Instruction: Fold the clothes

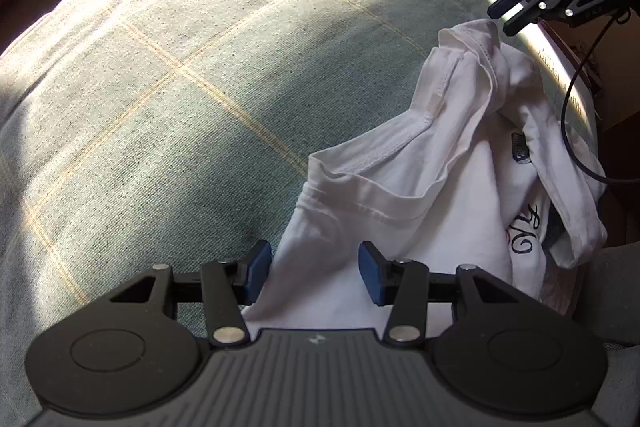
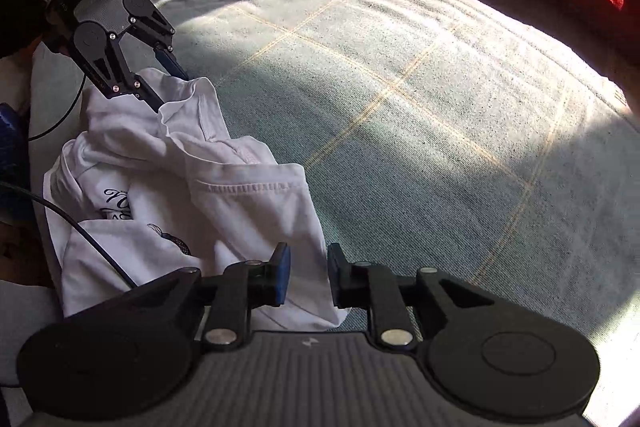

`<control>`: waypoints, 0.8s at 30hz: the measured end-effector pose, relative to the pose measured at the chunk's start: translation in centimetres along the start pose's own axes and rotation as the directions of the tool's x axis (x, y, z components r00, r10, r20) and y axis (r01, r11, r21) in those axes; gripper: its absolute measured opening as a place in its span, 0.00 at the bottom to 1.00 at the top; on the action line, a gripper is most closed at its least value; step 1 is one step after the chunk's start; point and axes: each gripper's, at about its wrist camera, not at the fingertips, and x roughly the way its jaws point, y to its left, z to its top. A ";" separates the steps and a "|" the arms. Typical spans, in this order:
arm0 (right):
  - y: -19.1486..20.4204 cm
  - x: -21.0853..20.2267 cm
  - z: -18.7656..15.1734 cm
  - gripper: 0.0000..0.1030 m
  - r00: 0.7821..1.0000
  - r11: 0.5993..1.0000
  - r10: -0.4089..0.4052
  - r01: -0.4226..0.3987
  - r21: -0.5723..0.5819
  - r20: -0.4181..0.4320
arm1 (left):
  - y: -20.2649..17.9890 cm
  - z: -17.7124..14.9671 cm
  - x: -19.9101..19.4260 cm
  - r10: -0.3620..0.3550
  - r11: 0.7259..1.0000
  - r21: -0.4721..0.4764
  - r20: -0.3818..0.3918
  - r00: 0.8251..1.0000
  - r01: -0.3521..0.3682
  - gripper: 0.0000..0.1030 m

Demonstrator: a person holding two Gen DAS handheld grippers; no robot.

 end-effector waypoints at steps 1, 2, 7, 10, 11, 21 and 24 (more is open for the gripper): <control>0.1 -0.1 0.7 0.24 1.000 1.000 0.011 -0.011 0.000 0.009 | 0.4 -0.4 -0.6 0.004 1.000 -0.003 0.007 1.000 -0.004 0.45; 0.2 -0.2 1.4 0.26 1.000 1.000 0.022 -0.022 -0.001 0.017 | 0.9 -0.8 -1.2 0.009 1.000 -0.006 0.016 1.000 -0.009 0.47; 1.8 1.0 5.9 0.34 0.992 0.993 0.110 -0.107 -0.040 0.067 | 2.7 -0.5 -3.2 0.027 0.999 -0.036 0.047 0.999 -0.026 0.48; 3.1 3.1 8.9 0.40 0.982 0.982 0.175 -0.169 -0.079 0.072 | 3.3 -0.5 -3.1 0.044 0.997 -0.059 0.057 0.997 -0.041 0.49; 3.5 4.1 9.9 0.42 0.977 0.977 0.200 -0.194 -0.091 0.067 | 3.5 -0.7 -3.2 0.050 0.997 -0.064 0.055 0.997 -0.046 0.50; 6.8 14.1 15.8 0.47 0.938 0.930 0.342 -0.345 -0.124 -0.050 | 6.1 -2.2 -3.0 0.037 0.992 -0.123 0.085 0.996 -0.027 0.54; 6.9 15.8 15.8 0.47 0.933 0.926 0.348 -0.357 -0.121 -0.090 | 6.3 -2.2 -2.7 0.030 0.994 -0.111 0.094 0.995 -0.020 0.54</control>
